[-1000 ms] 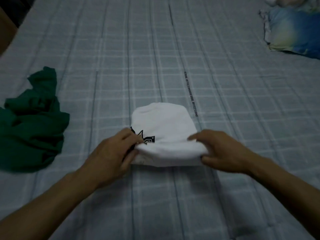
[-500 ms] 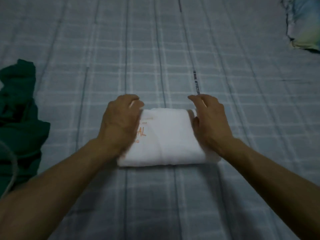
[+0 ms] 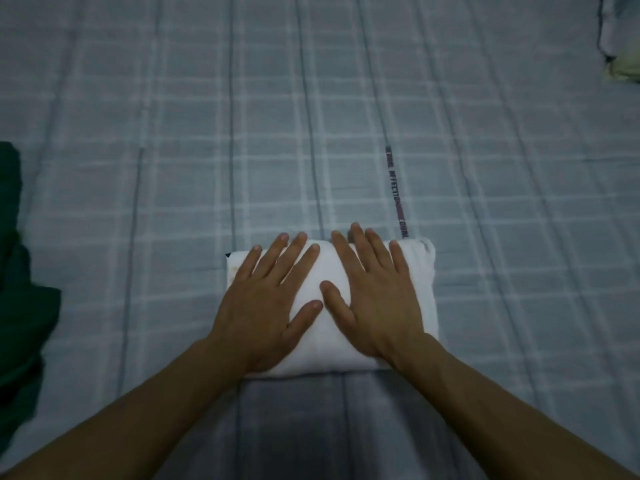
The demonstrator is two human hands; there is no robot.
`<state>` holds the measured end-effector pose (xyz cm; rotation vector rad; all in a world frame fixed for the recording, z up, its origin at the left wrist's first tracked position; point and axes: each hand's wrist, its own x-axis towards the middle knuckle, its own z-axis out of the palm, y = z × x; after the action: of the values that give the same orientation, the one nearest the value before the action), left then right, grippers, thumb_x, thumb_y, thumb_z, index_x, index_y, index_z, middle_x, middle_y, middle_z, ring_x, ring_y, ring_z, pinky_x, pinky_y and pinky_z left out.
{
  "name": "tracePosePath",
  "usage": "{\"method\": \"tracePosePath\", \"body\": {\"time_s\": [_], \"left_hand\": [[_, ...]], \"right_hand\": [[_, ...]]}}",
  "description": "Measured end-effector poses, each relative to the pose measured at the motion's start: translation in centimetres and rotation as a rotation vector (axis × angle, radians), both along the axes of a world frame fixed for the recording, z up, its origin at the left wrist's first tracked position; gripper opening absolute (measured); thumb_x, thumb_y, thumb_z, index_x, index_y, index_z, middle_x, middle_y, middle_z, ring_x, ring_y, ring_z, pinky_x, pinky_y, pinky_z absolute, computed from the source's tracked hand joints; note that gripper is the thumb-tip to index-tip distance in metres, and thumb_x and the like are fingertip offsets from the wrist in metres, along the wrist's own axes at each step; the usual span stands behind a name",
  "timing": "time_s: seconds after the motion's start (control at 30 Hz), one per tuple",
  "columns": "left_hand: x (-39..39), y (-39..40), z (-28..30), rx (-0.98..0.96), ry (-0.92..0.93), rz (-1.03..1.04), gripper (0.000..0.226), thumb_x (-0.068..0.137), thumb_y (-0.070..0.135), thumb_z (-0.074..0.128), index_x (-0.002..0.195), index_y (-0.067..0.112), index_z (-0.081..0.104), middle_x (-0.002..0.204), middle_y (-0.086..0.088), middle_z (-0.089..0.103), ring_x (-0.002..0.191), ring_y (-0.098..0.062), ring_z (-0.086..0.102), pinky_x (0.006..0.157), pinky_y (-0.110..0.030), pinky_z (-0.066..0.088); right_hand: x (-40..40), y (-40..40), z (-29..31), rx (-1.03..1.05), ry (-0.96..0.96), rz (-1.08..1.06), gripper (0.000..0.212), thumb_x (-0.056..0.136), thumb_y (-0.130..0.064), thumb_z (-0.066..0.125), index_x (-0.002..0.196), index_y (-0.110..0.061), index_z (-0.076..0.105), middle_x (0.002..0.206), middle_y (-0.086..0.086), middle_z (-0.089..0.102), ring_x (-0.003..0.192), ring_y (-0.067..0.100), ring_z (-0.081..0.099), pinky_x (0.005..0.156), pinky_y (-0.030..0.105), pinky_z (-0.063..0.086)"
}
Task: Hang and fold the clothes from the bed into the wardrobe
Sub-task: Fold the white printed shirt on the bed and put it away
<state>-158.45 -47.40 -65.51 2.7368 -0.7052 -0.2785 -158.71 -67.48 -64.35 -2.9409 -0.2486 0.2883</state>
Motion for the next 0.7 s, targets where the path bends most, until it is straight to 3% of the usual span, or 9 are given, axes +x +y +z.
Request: {"method": "tracePosePath", "body": {"time_s": [0.2,0.33,0.43,0.53,0.6,0.7], "left_hand": [[-0.1,-0.1,1.1,0.004,0.000,0.000,0.071,0.099,0.059,0.015,0.159,0.023,0.004,0.166,0.004,-0.002,0.153,-0.015,-0.005,0.123,-0.048,0.009],[-0.9,-0.1,1.8,0.040,-0.098,0.001,0.071,0.100,0.058,0.019,0.158,0.017,0.013,0.166,-0.001,0.004,0.154,-0.021,-0.002,0.122,-0.051,0.012],[-2.6,-0.5,3.1,0.030,-0.258,-0.034,0.062,0.101,0.045,0.038,0.148,0.005,0.041,0.160,-0.013,0.030,0.149,-0.032,0.023,0.117,-0.053,0.026],[-5.9,-0.5,3.3,-0.147,-0.372,-0.083,0.051,0.095,0.041,0.055,0.126,0.001,0.063,0.138,-0.016,0.058,0.124,-0.036,0.053,0.107,-0.045,0.041],[-7.4,0.0,3.1,-0.144,-0.314,-0.094,0.059,0.089,0.048,0.062,0.129,0.004,0.062,0.141,-0.013,0.056,0.122,-0.034,0.054,0.105,-0.044,0.043],[-7.9,0.8,2.4,-0.062,-0.218,-0.108,0.075,0.085,0.054,0.064,0.144,0.010,0.049,0.156,-0.009,0.039,0.137,-0.034,0.043,0.108,-0.048,0.041]], "right_hand": [[0.1,0.0,1.3,0.038,0.008,0.000,0.073,0.094,-0.065,0.013,0.157,-0.029,0.006,0.166,0.001,0.004,0.152,0.020,0.005,0.123,0.047,0.004],[-0.8,-0.6,2.0,0.151,-0.061,0.116,0.081,0.093,-0.071,0.020,0.157,-0.027,-0.003,0.165,0.002,-0.009,0.153,0.018,-0.003,0.122,0.049,0.002],[-3.2,-1.6,2.5,0.192,-0.139,0.219,0.080,0.095,-0.064,0.036,0.157,-0.019,0.017,0.165,0.009,0.003,0.152,0.024,0.007,0.121,0.053,0.013],[-6.6,-2.5,2.4,0.145,-0.135,0.249,0.084,0.091,-0.065,0.045,0.155,-0.015,0.024,0.164,0.012,0.009,0.152,0.027,0.008,0.119,0.054,0.016],[-8.2,-3.5,2.4,0.139,-0.106,0.246,0.093,0.085,-0.071,0.050,0.156,-0.018,0.021,0.165,0.011,0.006,0.153,0.026,0.004,0.120,0.053,0.015],[-8.7,-5.3,2.5,0.134,-0.104,0.213,0.103,0.079,-0.074,0.059,0.156,-0.021,0.018,0.165,0.008,0.005,0.153,0.024,0.004,0.121,0.052,0.014]]}}
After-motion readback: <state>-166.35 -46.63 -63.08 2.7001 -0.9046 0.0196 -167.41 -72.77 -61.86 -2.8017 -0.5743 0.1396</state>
